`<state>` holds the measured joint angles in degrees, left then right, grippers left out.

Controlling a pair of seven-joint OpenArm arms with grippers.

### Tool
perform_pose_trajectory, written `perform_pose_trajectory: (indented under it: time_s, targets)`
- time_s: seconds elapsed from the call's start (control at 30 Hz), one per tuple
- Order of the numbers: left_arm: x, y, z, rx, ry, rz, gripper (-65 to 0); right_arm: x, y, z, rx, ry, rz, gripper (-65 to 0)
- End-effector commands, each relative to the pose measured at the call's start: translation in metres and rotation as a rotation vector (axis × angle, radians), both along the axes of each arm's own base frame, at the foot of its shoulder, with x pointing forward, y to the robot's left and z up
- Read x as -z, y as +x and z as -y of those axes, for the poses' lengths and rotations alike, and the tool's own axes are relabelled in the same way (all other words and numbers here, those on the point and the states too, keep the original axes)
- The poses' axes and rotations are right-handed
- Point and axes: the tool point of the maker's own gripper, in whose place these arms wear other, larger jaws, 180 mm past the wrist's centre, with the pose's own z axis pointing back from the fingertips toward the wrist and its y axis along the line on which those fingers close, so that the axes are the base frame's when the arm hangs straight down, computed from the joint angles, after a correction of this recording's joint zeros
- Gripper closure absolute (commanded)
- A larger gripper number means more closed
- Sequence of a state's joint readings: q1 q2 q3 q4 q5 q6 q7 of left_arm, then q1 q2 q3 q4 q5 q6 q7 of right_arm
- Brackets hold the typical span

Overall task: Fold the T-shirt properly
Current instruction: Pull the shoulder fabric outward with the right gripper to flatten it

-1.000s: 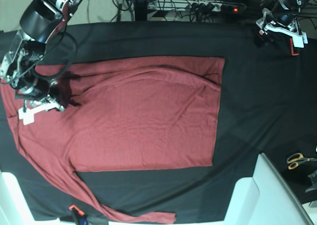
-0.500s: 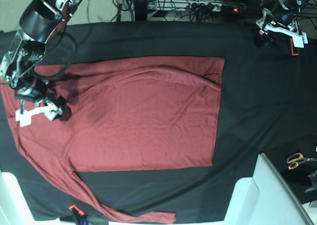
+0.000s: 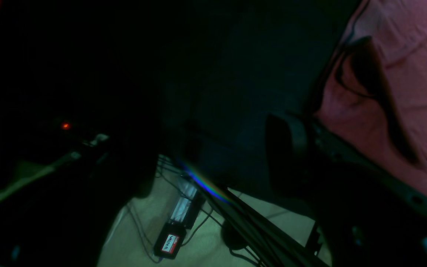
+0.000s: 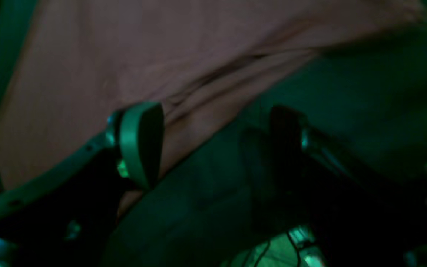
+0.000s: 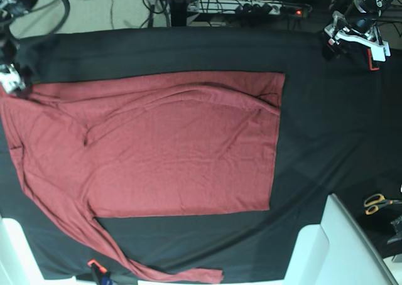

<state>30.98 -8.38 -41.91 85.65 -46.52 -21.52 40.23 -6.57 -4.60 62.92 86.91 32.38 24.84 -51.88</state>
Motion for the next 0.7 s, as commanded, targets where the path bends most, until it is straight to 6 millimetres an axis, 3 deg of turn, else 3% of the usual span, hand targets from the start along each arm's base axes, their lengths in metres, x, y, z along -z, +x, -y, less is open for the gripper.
perform_pose_trajectory:
  time_s: [0.0, 0.13, 0.23, 0.4, 0.67]
  targets:
    - [-0.010, 0.006, -0.005, 0.010, 0.020, 0.036, -42.6, -0.010, 0.009, 0.016, -0.003, -0.034, 0.039, -34.1]
    - [-0.009, 0.011, -0.006, 0.002, 0.013, 0.044, -42.6, 0.004, 0.010, 0.035, 0.004, 0.002, 0.010, -0.8]
    - [-0.009, 0.012, -0.006, 0.002, 0.012, 0.046, -42.6, 0.010, 0.015, 0.046, 0.011, 0.024, 0.001, -2.7]
    - [-0.009, 0.012, -0.006, 0.002, 0.012, 0.046, -42.6, 0.019, 0.020, 0.058, 0.022, 0.066, -0.014, -0.2]
    - [-0.008, 0.010, -0.006, 0.002, 0.012, 0.042, -42.6, 0.019, 0.038, 0.073, 0.051, 0.077, 0.019, -0.2]
